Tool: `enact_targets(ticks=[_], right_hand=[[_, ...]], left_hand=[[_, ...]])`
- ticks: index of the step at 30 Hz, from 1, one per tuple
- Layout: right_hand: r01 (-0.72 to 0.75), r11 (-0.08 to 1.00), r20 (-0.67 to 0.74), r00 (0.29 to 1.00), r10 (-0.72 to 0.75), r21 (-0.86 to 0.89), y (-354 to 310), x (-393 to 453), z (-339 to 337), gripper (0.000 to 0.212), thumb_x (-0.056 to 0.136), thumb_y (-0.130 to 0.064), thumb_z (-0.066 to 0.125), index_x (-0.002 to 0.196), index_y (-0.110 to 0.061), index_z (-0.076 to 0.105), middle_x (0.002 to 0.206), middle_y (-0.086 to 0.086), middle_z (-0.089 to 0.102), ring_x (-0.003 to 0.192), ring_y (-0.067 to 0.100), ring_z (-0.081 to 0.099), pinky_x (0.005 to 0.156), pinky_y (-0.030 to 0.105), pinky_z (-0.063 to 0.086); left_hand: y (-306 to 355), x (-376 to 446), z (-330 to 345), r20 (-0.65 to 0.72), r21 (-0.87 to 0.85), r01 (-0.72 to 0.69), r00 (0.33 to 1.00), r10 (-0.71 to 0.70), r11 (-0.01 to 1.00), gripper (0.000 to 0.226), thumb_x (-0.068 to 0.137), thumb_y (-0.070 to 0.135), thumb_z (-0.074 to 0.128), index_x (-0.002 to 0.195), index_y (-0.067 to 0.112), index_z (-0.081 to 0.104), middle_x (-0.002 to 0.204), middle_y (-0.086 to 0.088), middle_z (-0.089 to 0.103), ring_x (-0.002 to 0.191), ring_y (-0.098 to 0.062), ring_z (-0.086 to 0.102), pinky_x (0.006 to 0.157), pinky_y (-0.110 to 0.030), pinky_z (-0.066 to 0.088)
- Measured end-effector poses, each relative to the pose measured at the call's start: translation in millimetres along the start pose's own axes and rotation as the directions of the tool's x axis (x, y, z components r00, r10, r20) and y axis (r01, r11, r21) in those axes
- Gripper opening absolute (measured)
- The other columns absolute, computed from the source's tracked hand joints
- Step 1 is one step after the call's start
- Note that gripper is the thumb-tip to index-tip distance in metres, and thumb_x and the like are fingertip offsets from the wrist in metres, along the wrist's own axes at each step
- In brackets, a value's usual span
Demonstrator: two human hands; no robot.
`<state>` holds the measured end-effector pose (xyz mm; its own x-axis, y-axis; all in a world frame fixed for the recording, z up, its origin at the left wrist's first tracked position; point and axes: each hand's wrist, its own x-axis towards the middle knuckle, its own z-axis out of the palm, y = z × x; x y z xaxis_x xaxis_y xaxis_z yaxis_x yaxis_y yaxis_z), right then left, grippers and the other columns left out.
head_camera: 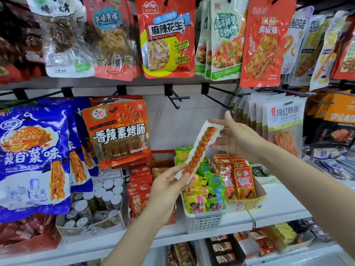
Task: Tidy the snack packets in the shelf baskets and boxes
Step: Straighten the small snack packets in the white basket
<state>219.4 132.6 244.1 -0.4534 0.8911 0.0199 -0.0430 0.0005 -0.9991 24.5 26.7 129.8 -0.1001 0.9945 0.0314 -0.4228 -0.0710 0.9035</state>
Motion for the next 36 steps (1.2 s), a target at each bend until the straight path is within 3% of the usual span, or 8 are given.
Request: enact_targets(ticks=[5,14,18,21,24,30,34,36], right_hand=[[0.121,0.975,-0.088,0.986,-0.139,-0.184,4.5,-0.9,0.4,0.041,0.089,-0.006,0.066,0.128,-0.015,0.061,0.100,0.010,0.075,0.091,0.021,0.073,0.069,0.024,0.058],[0.087,0.985,-0.106,0.989,-0.104,-0.149,4.9,3.5,-2.4,0.044,0.088,-0.004,0.066,0.128,-0.022,0.056,0.094,0.003,0.076,0.090,0.021,0.073,0.070,0.026,0.060],[0.080,0.991,-0.049,0.995,-0.085,-0.103,4.4,2.4,-3.4,0.031,0.091,-0.004,0.063,0.122,-0.004,0.061,0.099,0.009,0.075,0.098,0.023,0.072,0.081,0.029,0.059],[0.129,0.992,0.052,0.990,-0.130,0.015,0.7,-0.6,-3.3,0.024,0.089,-0.002,0.061,0.112,-0.007,0.065,0.106,0.011,0.071,0.103,0.025,0.069,0.085,0.031,0.057],[0.116,0.991,0.099,0.987,-0.123,0.073,-2.9,-1.1,-4.8,0.023,0.087,0.000,0.060,0.106,-0.011,0.067,0.111,0.011,0.069,0.102,0.026,0.069,0.084,0.034,0.057],[-0.058,0.998,0.087,0.995,0.056,0.019,-11.5,-1.8,-18.6,0.032,0.103,-0.022,0.041,0.124,-0.016,0.064,0.114,0.015,0.071,0.106,0.031,0.068,0.080,0.033,0.059],[0.042,0.873,0.076,0.997,-0.006,-0.487,-4.6,0.8,-18.5,0.028,0.089,-0.033,0.067,0.111,-0.016,0.071,0.100,0.005,0.076,0.096,0.021,0.072,0.088,0.032,0.057],[0.113,0.802,0.020,0.992,-0.125,-0.587,-3.5,2.2,-16.5,0.021,0.088,-0.029,0.069,0.103,-0.016,0.075,0.091,0.002,0.077,0.087,0.017,0.074,0.082,0.029,0.059]], left_hand=[[-9.0,-3.5,-4.8,0.011,0.165,-0.107,0.994,0.107,0.981,0.044,0.079,-0.001,0.077,0.114,0.025,0.070,0.109,0.002,0.075,0.101,-0.016,0.071,0.075,-0.020,0.056],[-7.4,-5.4,-1.8,0.011,0.106,-0.137,0.991,0.137,0.985,0.052,0.076,0.012,0.079,0.122,0.026,0.058,0.113,-0.005,0.073,0.104,-0.023,0.070,0.074,-0.025,0.057],[4.2,-4.9,5.4,0.156,-0.291,0.280,0.957,-0.243,0.915,0.059,0.092,0.052,0.046,0.132,0.009,0.051,0.121,-0.022,0.067,0.105,-0.033,0.069,0.074,-0.032,0.059],[9.3,-3.7,5.5,0.243,-0.366,0.414,0.907,-0.343,0.834,0.048,0.097,0.040,0.048,0.128,0.004,0.057,0.117,-0.024,0.068,0.085,-0.024,0.073,0.066,-0.028,0.060],[6.7,-1.9,3.6,0.210,-0.369,0.287,0.952,-0.222,0.884,0.037,0.084,0.013,0.065,0.121,0.005,0.067,0.115,-0.016,0.070,0.087,-0.020,0.071,0.071,-0.026,0.060],[-6.6,4.4,-10.2,-0.048,0.158,-0.078,0.995,0.087,0.984,0.041,0.082,0.012,0.072,0.121,0.018,0.065,0.114,-0.003,0.073,0.102,-0.020,0.070,0.083,-0.030,0.056],[-9.8,14.0,-12.3,-0.063,0.329,-0.236,0.961,0.270,0.914,0.043,0.084,0.003,0.072,0.121,0.023,0.062,0.104,0.000,0.075,0.093,-0.014,0.073,0.073,-0.018,0.055],[-11.4,23.6,-15.6,-0.078,0.365,-0.227,0.959,0.273,0.903,0.052,0.085,0.004,0.073,0.128,0.025,0.052,0.100,-0.003,0.074,0.090,-0.011,0.072,0.074,-0.018,0.055]])
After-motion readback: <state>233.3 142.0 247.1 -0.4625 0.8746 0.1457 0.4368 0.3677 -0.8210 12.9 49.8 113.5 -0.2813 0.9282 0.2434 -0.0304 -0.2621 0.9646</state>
